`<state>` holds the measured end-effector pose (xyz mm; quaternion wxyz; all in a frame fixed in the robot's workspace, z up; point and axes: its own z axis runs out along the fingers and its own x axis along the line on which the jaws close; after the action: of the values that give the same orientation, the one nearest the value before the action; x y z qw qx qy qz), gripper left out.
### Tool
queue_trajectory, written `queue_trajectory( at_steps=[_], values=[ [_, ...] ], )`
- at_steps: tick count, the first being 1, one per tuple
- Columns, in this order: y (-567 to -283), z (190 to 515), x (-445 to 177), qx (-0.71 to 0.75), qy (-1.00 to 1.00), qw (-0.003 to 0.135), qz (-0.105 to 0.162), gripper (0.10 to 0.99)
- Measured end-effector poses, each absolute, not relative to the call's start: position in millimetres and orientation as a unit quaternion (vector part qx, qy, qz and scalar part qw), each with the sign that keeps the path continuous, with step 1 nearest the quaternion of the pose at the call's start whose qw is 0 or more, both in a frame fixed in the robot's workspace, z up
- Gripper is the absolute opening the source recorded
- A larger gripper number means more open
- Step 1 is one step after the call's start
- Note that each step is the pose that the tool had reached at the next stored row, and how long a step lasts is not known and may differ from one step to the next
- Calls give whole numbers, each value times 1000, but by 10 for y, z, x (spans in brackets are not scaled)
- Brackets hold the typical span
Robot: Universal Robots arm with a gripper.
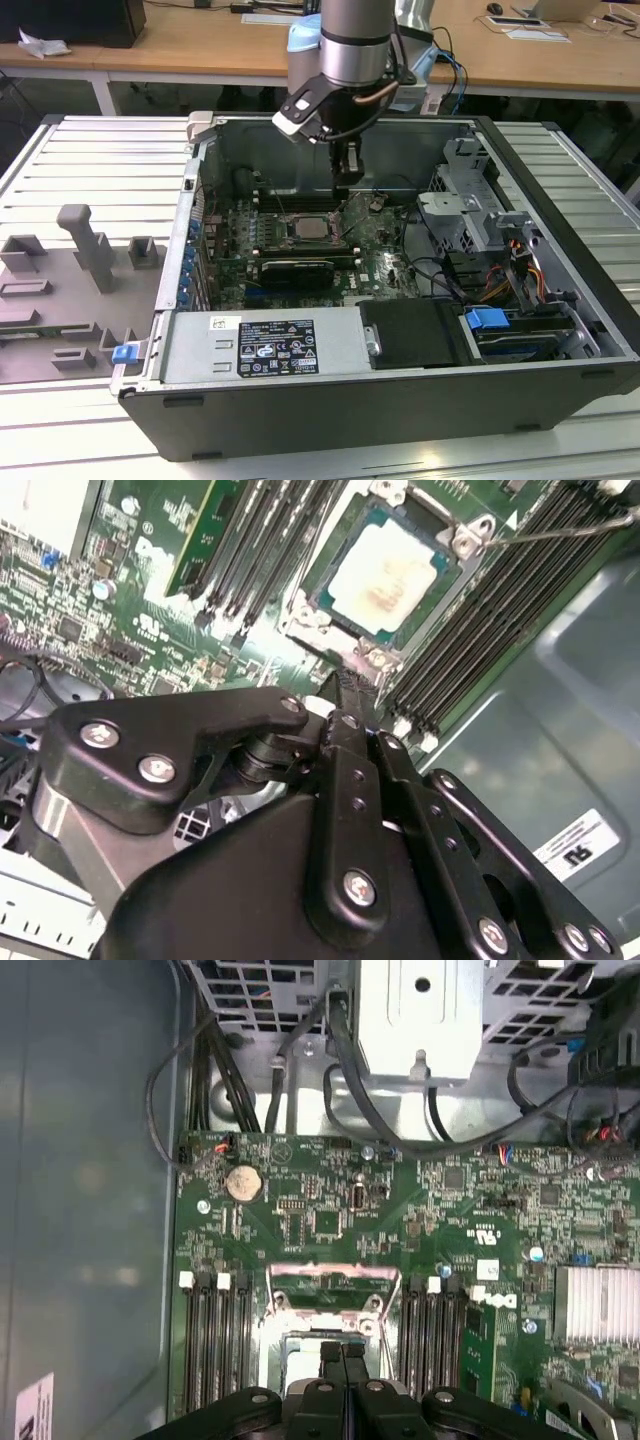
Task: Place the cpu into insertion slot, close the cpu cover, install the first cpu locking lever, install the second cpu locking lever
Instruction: 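Close the cpu cover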
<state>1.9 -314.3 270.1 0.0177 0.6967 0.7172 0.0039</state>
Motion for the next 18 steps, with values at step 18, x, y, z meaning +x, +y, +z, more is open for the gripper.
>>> queue_trajectory(
  at_steps=[18],
  values=[
    [-3125,2682,380,697,717,18,3,106]
  ],
)
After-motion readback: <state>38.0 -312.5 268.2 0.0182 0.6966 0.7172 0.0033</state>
